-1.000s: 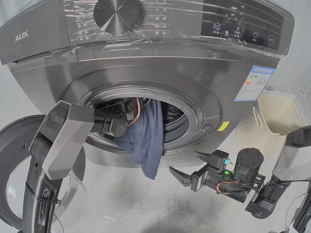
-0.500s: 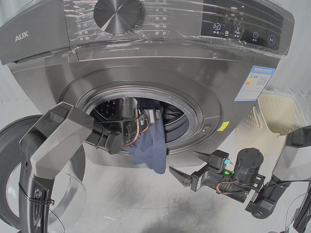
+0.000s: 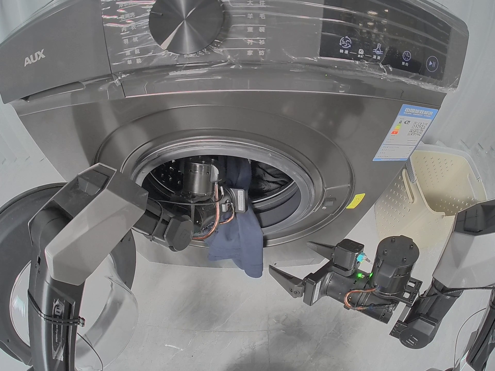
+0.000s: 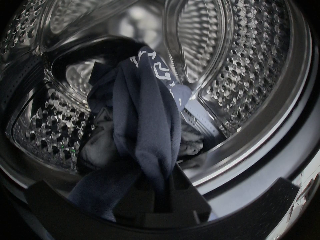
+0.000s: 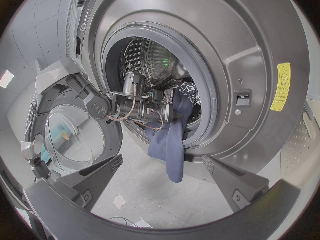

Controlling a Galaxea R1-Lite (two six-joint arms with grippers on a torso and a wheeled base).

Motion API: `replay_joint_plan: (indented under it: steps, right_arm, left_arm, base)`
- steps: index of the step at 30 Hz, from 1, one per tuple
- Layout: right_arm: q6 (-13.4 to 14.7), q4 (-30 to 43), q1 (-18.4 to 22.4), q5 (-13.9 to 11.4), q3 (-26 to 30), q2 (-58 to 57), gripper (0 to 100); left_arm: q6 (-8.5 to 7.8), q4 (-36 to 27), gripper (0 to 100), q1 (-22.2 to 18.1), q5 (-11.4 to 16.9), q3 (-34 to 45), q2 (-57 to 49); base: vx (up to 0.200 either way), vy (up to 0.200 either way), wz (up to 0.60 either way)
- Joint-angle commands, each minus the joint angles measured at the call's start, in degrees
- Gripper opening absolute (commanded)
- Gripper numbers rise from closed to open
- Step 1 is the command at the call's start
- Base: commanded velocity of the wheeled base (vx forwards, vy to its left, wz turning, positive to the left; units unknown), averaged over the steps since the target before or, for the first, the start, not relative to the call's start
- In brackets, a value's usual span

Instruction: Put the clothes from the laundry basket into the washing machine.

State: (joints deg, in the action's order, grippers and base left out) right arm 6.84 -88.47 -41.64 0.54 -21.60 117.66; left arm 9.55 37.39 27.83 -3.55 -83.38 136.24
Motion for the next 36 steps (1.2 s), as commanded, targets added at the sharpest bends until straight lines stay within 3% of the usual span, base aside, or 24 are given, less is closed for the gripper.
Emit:
replay_joint_plan:
  steps: [1, 7, 13, 17, 26, 36]
  right_arm:
    - [0.02, -0.04, -0.02, -0.01, -0.11, 0.11, 100]
    - [0.02, -0.04, -0.02, -0.01, -0.11, 0.02, 100]
    - [0.02, -0.04, -0.02, -0.01, -0.37, 0.02, 100]
    - [0.02, -0.04, 0.07, -0.01, -0.28, 0.02, 100]
    - [0.02, -0.13, -0.02, -0.01, -0.28, 0.11, 100]
    - [0.02, -0.13, -0.72, -0.01, -0.37, 0.02, 100]
  left_arm:
    - [0.83, -0.21, 0, -0.85, -0.14, -8.46, 3.24]
    - [4.17, 1.55, 0, -2.25, -3.92, -26.13, 8.25]
    - [4.25, 4.36, 0, -1.99, -4.45, -28.33, 8.87]
    - [4.08, 6.12, 0, -1.64, -4.63, -25.42, 8.34]
    - [3.73, 1.99, 0, 0.21, -1.55, -4.33, -0.45]
    - [1.70, 0.76, 0, -0.06, -1.02, -3.10, 3.06]
  base:
    - [0.000, 0.000, 0.00]
    - [0.000, 0.000, 0.00]
    - [0.000, 0.000, 0.00]
    - [0.000, 0.000, 0.00]
    - [0.000, 0.000, 0.00]
    - [0.000, 0.000, 0.00]
